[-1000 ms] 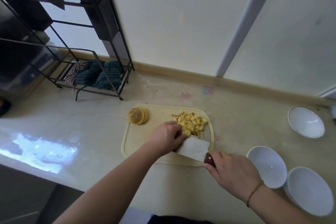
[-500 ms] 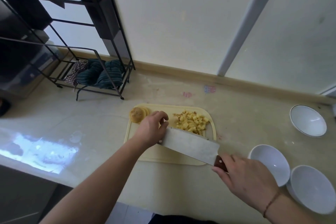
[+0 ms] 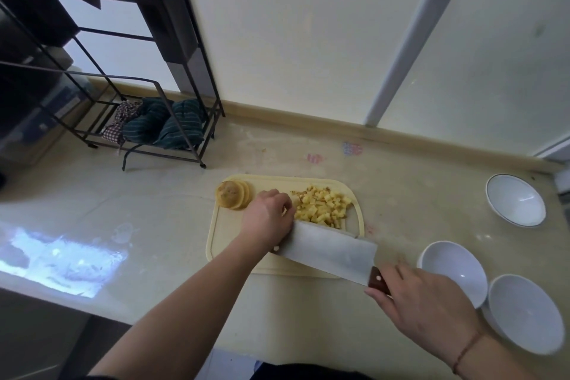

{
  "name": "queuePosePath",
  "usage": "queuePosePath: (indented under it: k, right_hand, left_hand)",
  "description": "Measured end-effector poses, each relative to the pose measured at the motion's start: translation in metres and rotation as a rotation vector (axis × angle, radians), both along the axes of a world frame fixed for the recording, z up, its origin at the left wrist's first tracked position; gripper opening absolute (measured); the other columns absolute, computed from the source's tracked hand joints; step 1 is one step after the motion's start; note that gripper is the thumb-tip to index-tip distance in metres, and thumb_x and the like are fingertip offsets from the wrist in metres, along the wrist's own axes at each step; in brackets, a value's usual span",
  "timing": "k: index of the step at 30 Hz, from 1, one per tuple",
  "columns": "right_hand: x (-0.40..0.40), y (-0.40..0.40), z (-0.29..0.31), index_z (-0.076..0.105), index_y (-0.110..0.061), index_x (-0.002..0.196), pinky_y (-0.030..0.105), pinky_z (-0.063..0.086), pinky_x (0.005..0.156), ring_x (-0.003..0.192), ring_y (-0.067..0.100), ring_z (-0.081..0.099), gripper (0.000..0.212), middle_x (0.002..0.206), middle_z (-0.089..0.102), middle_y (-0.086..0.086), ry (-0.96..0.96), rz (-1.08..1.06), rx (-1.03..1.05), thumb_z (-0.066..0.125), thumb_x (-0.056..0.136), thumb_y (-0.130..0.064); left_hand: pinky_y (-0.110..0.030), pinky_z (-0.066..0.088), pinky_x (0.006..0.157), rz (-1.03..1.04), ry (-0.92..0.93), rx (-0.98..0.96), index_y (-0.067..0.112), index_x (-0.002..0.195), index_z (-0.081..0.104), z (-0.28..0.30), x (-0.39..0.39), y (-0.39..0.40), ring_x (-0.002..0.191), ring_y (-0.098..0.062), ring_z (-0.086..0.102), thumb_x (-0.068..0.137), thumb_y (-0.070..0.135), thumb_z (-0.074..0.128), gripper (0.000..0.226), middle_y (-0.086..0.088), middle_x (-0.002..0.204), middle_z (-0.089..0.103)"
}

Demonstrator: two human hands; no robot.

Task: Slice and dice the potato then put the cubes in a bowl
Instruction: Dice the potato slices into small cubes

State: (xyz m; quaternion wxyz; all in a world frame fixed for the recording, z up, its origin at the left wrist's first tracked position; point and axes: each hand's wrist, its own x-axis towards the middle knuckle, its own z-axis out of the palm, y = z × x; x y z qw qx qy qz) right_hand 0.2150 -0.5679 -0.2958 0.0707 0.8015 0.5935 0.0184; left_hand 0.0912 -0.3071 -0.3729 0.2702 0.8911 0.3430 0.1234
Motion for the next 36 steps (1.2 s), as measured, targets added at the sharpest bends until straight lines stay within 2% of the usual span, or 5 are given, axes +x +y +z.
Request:
queuePosePath:
  k: [12, 19, 28, 33, 36]
  right_hand:
    - [-0.006, 0.009, -0.002, 0.054, -0.020, 0.068, 0.025, 0.025, 0.034, 0.037, 0.021, 0.049, 0.043, 0.051, 0.051, 0.001, 0.019, -0.022, -0.001, 0.033, 0.086, -0.053]
    - [-0.009, 0.011, -0.001, 0.054, -0.020, 0.068, 0.024, 0.021, 0.035, 0.036, 0.019, 0.047, 0.044, 0.050, 0.050, 0.000, 0.021, -0.009, -0.003, 0.032, 0.086, -0.054]
    - [-0.010, -0.002, -0.010, 0.060, -0.021, 0.069, 0.024, 0.017, 0.035, 0.032, 0.017, 0.047, 0.060, 0.048, 0.051, 0.002, 0.037, -0.022, 0.047, 0.019, 0.093, -0.058]
    - [-0.011, -0.010, -0.015, 0.062, -0.023, 0.073, 0.022, 0.022, 0.030, 0.032, 0.015, 0.047, 0.068, 0.049, 0.053, -0.001, 0.101, -0.094, 0.071, 0.011, 0.092, -0.064]
    - [-0.013, -0.010, -0.014, 0.060, -0.024, 0.075, 0.023, 0.023, 0.029, 0.032, 0.014, 0.047, 0.065, 0.049, 0.052, -0.003, 0.132, -0.124, 0.084, 0.012, 0.092, -0.065]
  left_hand:
    - [-0.030, 0.036, 0.084, -0.541, -0.161, -0.216, 0.024, 0.102, 0.082, 0.019, 0.023, -0.050, 0.095, -0.017, 0.042, 0.084, 0.027, 0.046, 0.040, 0.011, 0.098, 0.050]
    - [-0.037, 0.040, 0.091, -0.351, -0.080, -0.152, 0.023, 0.124, 0.072, 0.008, 0.016, -0.043, 0.096, -0.015, 0.039, 0.093, 0.032, 0.051, 0.039, 0.002, 0.108, 0.059]
    - [-0.041, 0.049, 0.080, 0.096, -0.170, 0.014, 0.008, 0.079, 0.071, 0.015, -0.010, 0.033, 0.091, -0.026, 0.058, 0.093, 0.029, 0.074, 0.026, 0.001, 0.090, 0.061]
    - [-0.046, 0.029, 0.114, -0.125, 0.604, 0.200, 0.028, 0.142, 0.050, 0.028, -0.027, 0.080, 0.137, -0.027, 0.037, 0.089, 0.055, 0.065, 0.062, 0.001, 0.145, 0.047]
    - [-0.048, 0.028, 0.115, -0.179, 0.703, 0.198, 0.027, 0.145, 0.045, 0.026, -0.027, 0.091, 0.133, -0.028, 0.042, 0.087, 0.061, 0.067, 0.071, -0.001, 0.141, 0.047]
